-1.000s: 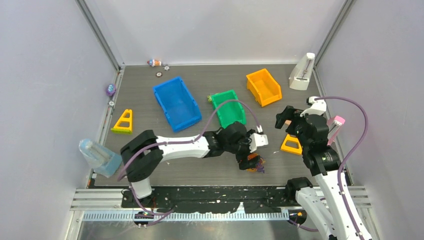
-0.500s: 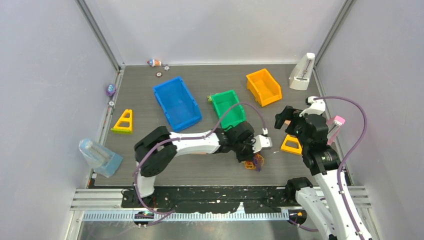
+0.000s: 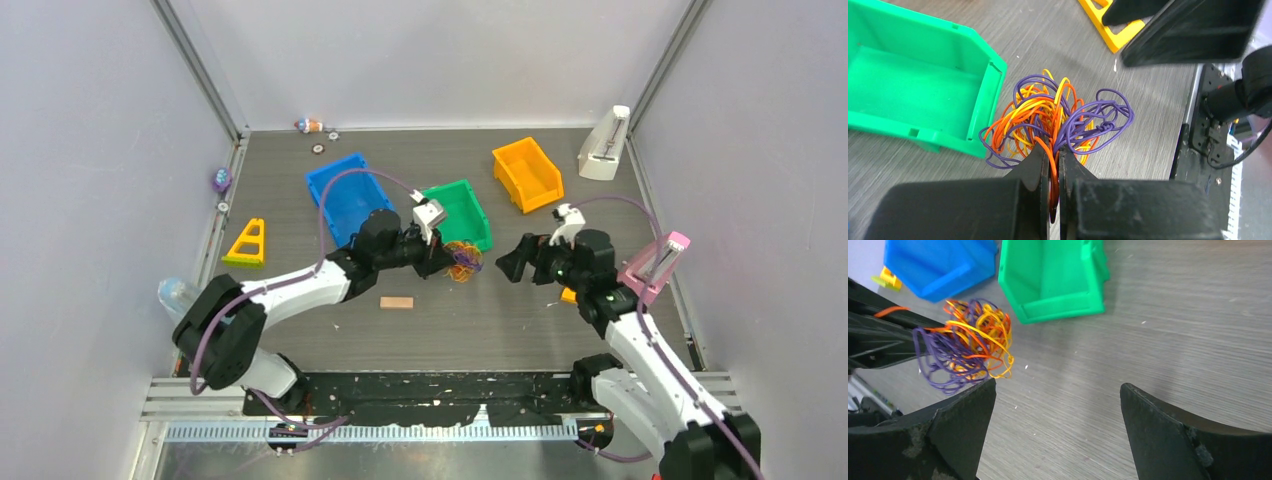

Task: Untangle the cables
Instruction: Move the bin to the center of the board.

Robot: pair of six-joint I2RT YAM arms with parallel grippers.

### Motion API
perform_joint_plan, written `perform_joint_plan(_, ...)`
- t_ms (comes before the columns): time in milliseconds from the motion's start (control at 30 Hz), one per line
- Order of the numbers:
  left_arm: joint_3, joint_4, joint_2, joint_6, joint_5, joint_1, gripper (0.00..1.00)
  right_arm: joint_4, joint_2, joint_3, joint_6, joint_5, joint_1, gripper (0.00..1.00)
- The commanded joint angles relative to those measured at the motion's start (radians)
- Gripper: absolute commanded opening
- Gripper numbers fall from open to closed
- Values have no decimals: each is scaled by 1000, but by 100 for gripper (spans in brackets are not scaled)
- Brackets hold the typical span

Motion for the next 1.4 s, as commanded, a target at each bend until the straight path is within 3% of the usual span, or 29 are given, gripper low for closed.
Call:
perform_joint_plan(0, -91, 182, -123, -73, -152, 9, 0, 218, 143, 14, 32, 47, 117, 100)
perform_joint_plan(133, -200, 217, -253, -75, -384, 14, 0, 319, 303, 55, 73, 127, 229, 99)
perform_joint_plan(267, -320, 247, -402, -69, -721, 14, 0, 365, 436, 89, 101, 222, 316, 96)
perform_joint_plan(433, -339, 208, -470, -42, -898, 14, 0, 345, 604, 154, 89, 384, 391, 96)
perform_joint_plan(767, -314, 167, -447, -52, -910, 14, 0, 440, 1000, 446, 94, 294, 404, 94)
perform_joint_plan(967, -278, 148, -396, -45, -819, 14, 0, 308, 1168, 731, 36, 270, 353, 95)
perform_joint_plan(1100, -259, 150, -364, -19, -742, 14, 0, 328, 1101, 684, -4, 215, 337, 96)
perform_joint_plan(1367, -191, 167, -252, -30, -422, 14, 0, 486, 694, 281, -99, 167, 318, 93)
